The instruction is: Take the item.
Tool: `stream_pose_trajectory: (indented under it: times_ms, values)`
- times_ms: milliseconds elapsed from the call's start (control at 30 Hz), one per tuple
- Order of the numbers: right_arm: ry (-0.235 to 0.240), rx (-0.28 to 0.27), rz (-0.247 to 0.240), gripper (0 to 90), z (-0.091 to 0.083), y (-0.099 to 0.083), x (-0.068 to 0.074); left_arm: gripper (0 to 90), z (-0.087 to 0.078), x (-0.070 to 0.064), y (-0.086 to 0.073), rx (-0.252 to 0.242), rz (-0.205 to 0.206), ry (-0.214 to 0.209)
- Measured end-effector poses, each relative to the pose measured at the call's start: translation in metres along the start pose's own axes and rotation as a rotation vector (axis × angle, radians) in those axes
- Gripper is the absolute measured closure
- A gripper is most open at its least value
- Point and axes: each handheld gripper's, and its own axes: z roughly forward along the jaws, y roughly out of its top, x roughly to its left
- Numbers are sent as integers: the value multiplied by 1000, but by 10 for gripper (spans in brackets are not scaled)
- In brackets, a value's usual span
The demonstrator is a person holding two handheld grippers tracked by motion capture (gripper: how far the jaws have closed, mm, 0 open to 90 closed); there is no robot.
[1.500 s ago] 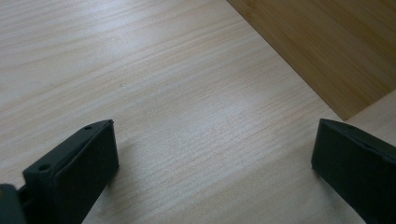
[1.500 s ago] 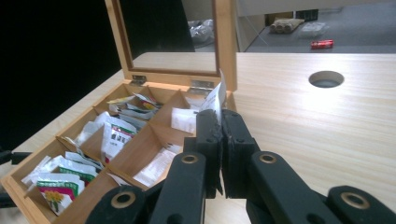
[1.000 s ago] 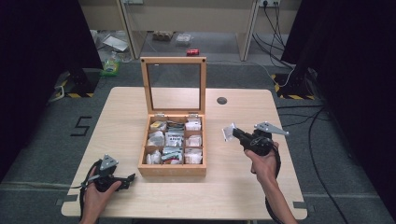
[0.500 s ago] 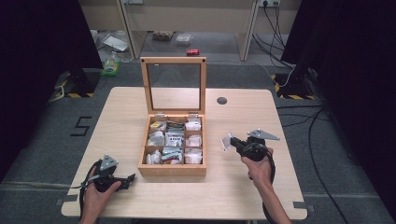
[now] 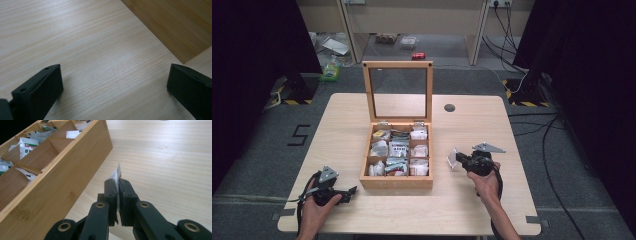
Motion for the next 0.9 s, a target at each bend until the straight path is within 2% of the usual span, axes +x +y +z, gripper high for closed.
stream_pose_trajectory:
  times_ms: [467,900]
  values:
    - [2,37,-3,843,8,-7,0,0,0,0,0,0,0,0]
    - [-40,63,-12,802,9,-10,-7,0,0,0,0,0,1,0]
